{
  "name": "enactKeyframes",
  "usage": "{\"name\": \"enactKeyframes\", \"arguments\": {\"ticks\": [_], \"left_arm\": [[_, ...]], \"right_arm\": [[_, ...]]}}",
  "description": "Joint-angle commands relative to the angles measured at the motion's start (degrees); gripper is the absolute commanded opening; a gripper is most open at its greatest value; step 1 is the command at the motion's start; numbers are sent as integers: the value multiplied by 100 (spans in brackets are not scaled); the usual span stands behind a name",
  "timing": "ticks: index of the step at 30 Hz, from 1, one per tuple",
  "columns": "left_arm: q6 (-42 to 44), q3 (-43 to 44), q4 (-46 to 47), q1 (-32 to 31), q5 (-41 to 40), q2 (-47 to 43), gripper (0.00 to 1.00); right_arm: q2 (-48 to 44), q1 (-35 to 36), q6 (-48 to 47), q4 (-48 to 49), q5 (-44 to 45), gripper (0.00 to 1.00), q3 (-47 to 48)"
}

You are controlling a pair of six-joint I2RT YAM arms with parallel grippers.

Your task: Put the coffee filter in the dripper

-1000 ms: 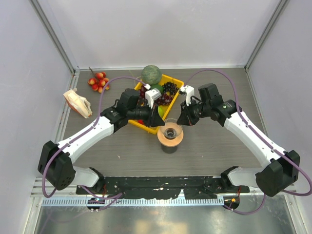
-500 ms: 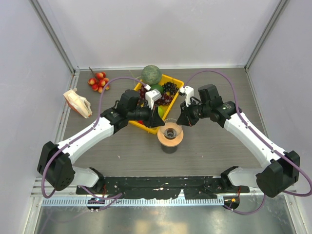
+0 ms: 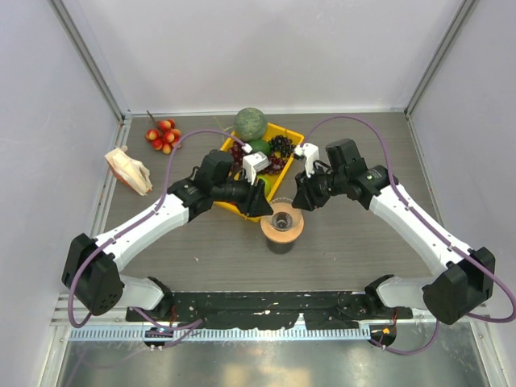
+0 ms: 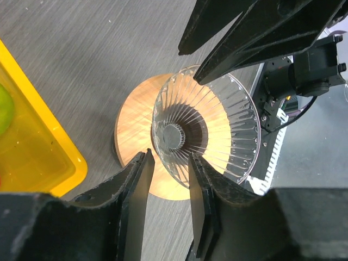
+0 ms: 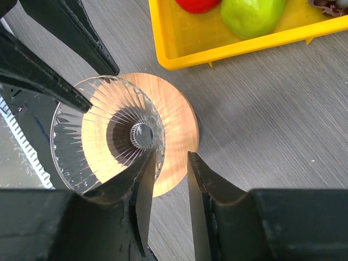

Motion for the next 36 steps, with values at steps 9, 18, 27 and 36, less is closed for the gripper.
{"name": "enactKeyframes", "arguments": {"ticks": [9,18,27,36], "left_arm": [[22,189,-589,108,243,-100,51],[-57,-4,-362,310,806,-390,66],[196,-180,-194,837,1447,-908,73],[2666,-654,-889,1093,1026,-1006,66]], "right_arm": [[-46,-41,-14,-613,146,56,449],[-186,-190,3,-877,-434,83,633],[-441,-805,-347,-1131,-1293,88,493],[-801,-1588,-718,-1308,-1498,88,-121]]}}
